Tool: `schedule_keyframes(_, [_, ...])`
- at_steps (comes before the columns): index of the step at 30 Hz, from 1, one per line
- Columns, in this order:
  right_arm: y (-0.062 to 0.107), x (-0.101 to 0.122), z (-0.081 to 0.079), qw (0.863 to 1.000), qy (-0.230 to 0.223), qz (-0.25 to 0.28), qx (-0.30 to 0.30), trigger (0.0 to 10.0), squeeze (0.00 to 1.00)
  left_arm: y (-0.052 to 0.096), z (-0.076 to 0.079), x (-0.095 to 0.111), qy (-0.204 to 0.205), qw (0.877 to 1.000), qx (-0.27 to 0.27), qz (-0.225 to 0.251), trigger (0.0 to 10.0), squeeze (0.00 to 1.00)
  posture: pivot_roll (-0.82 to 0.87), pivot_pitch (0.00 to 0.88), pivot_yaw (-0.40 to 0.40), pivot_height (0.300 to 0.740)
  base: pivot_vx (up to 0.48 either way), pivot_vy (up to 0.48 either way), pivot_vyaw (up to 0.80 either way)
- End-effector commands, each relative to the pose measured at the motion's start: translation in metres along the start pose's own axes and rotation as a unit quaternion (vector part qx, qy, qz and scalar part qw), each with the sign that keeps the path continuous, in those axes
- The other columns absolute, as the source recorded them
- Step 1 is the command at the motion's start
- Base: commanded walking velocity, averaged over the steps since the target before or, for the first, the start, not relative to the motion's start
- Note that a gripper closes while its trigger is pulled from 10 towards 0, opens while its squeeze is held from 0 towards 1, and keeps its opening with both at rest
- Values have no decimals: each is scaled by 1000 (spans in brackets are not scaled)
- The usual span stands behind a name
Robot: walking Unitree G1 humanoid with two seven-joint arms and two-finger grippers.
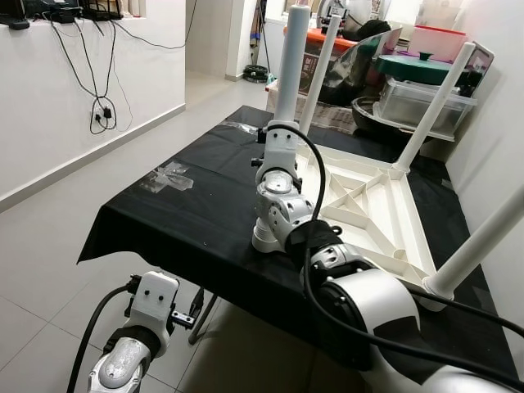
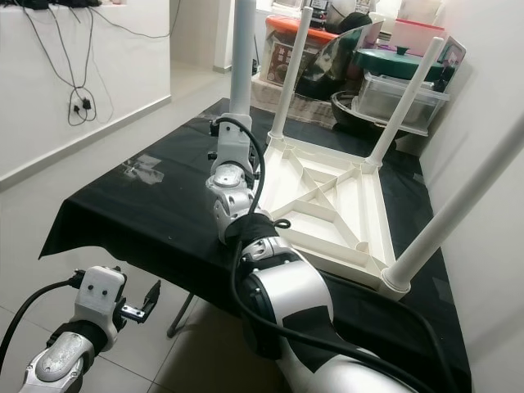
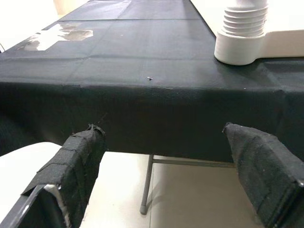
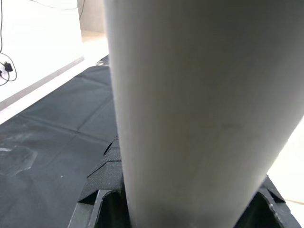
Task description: Building children table
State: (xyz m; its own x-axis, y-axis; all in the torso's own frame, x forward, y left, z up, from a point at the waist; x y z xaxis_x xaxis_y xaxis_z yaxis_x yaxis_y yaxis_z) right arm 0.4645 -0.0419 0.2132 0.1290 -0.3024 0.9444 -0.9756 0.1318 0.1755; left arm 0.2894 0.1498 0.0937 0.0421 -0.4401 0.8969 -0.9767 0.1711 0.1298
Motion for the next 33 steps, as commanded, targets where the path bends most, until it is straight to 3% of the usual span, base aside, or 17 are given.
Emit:
schedule_keyframes(1, [4, -61, 20, 993, 7, -114, -32, 10000, 0, 0, 5, -1, -1, 1000, -5, -1, 10000, 0, 137, 0, -169, 740, 0, 0, 0])
schedule_keyframes(33, [-1, -46, 22, 993, -20, -112, -25, 10000, 0, 1, 5, -2, -4, 1000, -7, -3, 10000, 0, 137, 0, -160, 740, 0, 0, 0])
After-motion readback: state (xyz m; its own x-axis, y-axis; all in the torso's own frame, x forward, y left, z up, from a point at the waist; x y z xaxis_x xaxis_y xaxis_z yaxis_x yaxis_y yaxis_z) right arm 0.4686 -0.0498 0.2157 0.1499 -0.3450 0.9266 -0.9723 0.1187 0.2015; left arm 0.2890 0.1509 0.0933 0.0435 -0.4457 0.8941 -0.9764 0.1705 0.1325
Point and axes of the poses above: a point about 5 cm out from each wrist's last joint towards the gripper, its own y axis pointing back from the gripper into the wrist, its own x axis along the axis of the wrist's last joint, z = x × y, the point moved 6 cm from there along -y, pointing out of the wrist towards the gripper, and after that the axes turned 15 degrees about -y, right-handed, at the moved point
